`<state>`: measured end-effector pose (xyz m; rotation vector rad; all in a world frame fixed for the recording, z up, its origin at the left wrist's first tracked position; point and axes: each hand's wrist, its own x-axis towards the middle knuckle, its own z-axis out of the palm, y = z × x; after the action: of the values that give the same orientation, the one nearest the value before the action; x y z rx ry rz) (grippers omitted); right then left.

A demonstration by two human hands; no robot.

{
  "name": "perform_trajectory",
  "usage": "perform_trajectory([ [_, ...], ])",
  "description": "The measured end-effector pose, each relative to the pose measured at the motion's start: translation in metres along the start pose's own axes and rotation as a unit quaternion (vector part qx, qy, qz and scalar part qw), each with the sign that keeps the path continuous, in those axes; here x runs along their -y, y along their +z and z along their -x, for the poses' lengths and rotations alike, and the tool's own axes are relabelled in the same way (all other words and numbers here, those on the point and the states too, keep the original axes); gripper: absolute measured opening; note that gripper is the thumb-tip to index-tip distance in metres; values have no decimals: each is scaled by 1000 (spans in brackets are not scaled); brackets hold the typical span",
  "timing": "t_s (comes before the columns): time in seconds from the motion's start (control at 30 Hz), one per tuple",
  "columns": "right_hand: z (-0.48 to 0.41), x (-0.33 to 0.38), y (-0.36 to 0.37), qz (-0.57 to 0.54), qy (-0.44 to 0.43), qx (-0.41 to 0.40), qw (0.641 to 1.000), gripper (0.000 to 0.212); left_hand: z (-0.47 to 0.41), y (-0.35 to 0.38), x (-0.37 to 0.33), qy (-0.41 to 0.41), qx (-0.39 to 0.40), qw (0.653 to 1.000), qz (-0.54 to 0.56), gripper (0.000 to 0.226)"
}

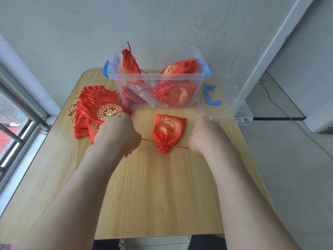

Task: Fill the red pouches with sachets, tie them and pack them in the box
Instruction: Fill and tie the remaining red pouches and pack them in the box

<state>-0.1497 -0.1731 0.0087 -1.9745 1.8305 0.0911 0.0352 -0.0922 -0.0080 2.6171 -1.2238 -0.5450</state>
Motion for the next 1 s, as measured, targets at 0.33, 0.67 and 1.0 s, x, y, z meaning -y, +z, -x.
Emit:
perform_trajectory([
  [0.33,-7,0,9,11,-77,-47,996,23,-1,8,-3,145,-17,989,-18,34],
  [0.67,-3,2,15,-7,-180,33,983,27,4,14,-12,189,57,980,-8,35],
  [1.0,-3,4,21,9,-230,11,973,24,6,17,-13,193,74,977,-50,36],
])
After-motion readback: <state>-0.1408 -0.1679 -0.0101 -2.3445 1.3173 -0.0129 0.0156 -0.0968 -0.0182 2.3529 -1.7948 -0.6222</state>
